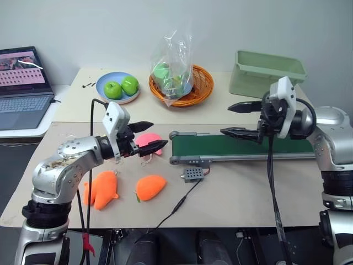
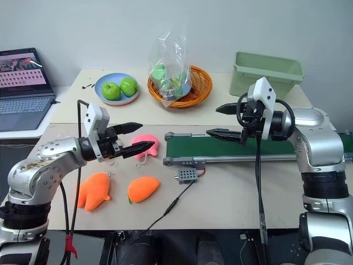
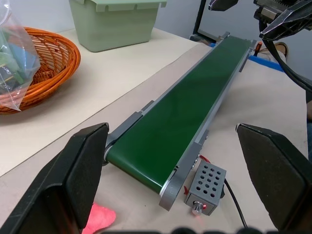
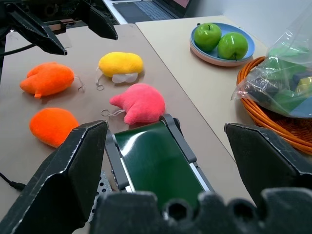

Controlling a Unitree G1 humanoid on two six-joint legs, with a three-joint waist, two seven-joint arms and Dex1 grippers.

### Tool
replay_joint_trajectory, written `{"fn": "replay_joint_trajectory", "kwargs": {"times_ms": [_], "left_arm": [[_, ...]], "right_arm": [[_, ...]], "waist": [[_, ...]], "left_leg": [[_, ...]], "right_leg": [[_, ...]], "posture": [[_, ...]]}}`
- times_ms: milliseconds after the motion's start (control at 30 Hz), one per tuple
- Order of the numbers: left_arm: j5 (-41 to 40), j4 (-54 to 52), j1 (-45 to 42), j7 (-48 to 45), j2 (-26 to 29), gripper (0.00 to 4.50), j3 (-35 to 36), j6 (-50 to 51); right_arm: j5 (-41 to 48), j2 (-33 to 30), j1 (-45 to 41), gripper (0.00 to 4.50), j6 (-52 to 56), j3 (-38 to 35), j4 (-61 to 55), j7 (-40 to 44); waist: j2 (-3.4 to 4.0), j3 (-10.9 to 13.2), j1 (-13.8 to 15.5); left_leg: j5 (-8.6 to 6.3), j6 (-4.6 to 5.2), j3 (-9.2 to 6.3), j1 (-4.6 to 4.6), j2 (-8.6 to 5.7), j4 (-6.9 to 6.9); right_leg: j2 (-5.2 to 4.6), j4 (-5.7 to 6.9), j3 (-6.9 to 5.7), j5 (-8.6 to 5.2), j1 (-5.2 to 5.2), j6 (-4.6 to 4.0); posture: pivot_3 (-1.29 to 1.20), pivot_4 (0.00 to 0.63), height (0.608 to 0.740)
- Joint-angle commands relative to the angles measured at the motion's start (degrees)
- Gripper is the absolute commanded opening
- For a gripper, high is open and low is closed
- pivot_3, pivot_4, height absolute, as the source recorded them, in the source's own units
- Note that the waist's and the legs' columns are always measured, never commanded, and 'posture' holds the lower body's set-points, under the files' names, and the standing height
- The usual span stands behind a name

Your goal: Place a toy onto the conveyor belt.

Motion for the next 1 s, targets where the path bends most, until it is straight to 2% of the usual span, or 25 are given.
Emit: {"fn": "replay_joint_trajectory", "kwargs": {"times_ms": [33, 300, 533, 700, 800, 933, 1000], "left_arm": [[-0.43, -1.25, 0.50, -0.21, 1.21, 4.47, 1.74, -0.19], [-9.05, -3.57, 6.69, 7.11, 0.76, 4.47, 15.94, 5.29], [-21.02, -4.81, 13.53, 14.40, -1.37, 4.47, 28.27, 9.65], [-25.50, -5.80, 18.95, 17.02, -0.93, 4.47, 31.76, 10.84], [-35.80, -4.04, 23.88, 18.98, -1.00, 4.47, 36.08, 14.26], [-56.38, 3.48, 33.07, 23.82, 0.98, 4.47, 40.95, 18.80], [-60.75, 6.94, 36.99, 24.85, 1.89, 4.47, 42.34, 19.50]], "right_arm": [[1.03, 0.12, 0.10, 4.50, 0.06, -0.59, -2.48, -0.29], [-0.35, 1.88, -1.99, 4.50, -1.55, 2.33, -0.25, 1.00], [-1.67, 4.02, -4.14, 4.50, -3.69, 4.45, 3.44, 2.68], [-2.31, 5.30, -5.17, 4.50, -4.73, 5.22, 5.41, 3.71], [-2.75, 5.87, -5.55, 4.50, -5.32, 5.79, 6.39, 4.47], [-3.37, 6.18, -5.97, 4.50, -6.10, 6.13, 7.62, 5.21], [-3.63, 6.22, -6.12, 4.50, -6.34, 6.15, 8.06, 5.48]], "waist": [[0.00, 0.00, 0.00], [0.01, 0.00, -0.21], [0.01, 0.00, -0.06], [0.01, 0.00, -0.02], [0.01, 0.00, -0.04], [0.01, 0.00, -0.32], [0.01, 0.01, -0.23]], "left_leg": [[0.00, 0.00, 0.00, 0.00, 0.00, 0.00], [0.00, 0.00, -0.22, 0.03, 0.03, -0.01], [-0.01, 0.00, -0.34, 0.06, 0.03, -0.01], [-0.01, -0.01, -0.34, 0.10, 0.02, -0.01], [-0.01, -0.01, -0.35, 0.12, 0.02, -0.03], [-0.02, -0.01, -0.35, 0.23, 0.05, -0.14], [-0.01, -0.01, -0.36, 0.28, 0.05, -0.17]], "right_leg": [[0.00, 0.00, 0.00, 0.00, 0.00, 0.00], [0.00, 0.03, 0.02, 0.00, -0.01, 0.00], [-0.01, 0.04, 0.02, 0.00, -0.01, 0.00], [-0.01, 0.03, 0.03, 0.00, 0.02, -0.01], [-0.01, 0.04, 0.04, 0.00, 0.01, -0.02], [-0.02, 0.05, 0.14, -0.02, 0.00, -0.04], [-0.03, 0.13, 0.12, -0.07, 0.00, -0.13]], "posture": [[0.00, 0.150, 0.740], [0.00, 0.150, 0.740], [0.00, 0.150, 0.740], [0.00, 0.150, 0.740], [0.00, 0.150, 0.740], [0.00, 0.150, 0.740], [0.00, 0.150, 0.740]]}}
